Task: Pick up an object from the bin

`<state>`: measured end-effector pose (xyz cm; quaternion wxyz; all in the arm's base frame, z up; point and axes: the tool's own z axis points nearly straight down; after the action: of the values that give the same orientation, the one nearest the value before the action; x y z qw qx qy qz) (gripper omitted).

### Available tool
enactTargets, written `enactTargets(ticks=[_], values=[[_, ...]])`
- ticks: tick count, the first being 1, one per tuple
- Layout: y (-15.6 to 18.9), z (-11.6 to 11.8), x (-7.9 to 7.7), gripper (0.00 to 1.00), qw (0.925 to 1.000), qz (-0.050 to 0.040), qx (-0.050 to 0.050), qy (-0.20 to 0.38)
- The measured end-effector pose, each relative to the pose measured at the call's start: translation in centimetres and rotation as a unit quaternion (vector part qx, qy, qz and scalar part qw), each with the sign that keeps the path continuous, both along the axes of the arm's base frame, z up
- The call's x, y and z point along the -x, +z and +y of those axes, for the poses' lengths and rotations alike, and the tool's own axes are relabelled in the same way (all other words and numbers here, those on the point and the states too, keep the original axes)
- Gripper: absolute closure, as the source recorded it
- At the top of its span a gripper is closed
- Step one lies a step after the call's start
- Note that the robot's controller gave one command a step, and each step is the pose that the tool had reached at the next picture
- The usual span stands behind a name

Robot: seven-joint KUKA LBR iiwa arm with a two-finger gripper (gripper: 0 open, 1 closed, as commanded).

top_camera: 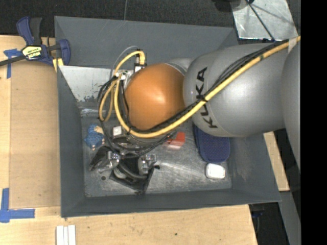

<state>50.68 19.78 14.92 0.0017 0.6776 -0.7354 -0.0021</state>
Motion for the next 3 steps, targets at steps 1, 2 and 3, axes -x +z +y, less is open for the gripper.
enactTargets(ticks=[1,2,3], values=[[-3.6,0.4,-2.0,0.0,0.9994,-0.003,0.002,-0.033],[-3.3,0.0,-2.4,1.0,0.9994,-0.0061,0.005,-0.033],[10.2,-0.1,-3.5,1.0,0.9982,-0.0079,-0.002,-0.06]])
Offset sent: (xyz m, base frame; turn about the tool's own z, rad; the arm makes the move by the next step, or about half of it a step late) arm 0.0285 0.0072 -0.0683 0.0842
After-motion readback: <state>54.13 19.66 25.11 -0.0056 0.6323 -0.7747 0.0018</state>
